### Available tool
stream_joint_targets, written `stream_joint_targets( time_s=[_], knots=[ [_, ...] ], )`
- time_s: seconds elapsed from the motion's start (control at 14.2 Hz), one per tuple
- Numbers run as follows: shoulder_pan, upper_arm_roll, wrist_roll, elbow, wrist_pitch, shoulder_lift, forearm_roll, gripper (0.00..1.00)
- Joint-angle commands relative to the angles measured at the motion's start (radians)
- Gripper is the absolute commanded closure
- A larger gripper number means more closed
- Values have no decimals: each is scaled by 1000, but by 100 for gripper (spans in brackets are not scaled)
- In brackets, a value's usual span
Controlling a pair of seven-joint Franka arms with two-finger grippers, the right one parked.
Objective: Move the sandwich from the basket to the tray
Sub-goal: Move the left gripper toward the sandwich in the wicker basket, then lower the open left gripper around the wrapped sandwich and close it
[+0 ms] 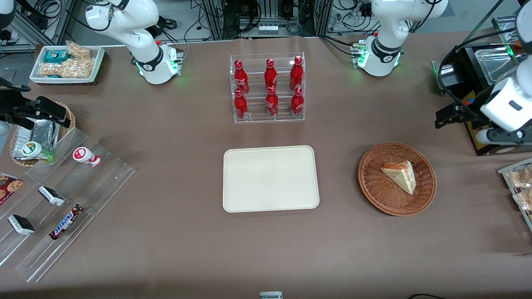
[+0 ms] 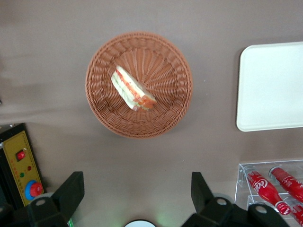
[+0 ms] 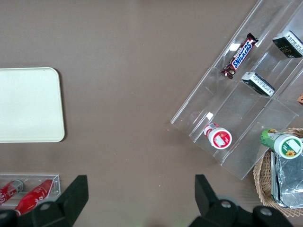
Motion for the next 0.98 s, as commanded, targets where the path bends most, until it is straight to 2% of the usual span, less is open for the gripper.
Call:
stream_joint_targets(
  time_s=[0.0,0.35,0.63,0.91],
  knots=[
    [2,3,-13,-64,63,41,2,0],
    [2,4,-15,-349,414,53,2,0],
    [14,24,-35,-503,659,87,2,0],
    [14,24,-442,-551,752,103,-1,0]
  ],
)
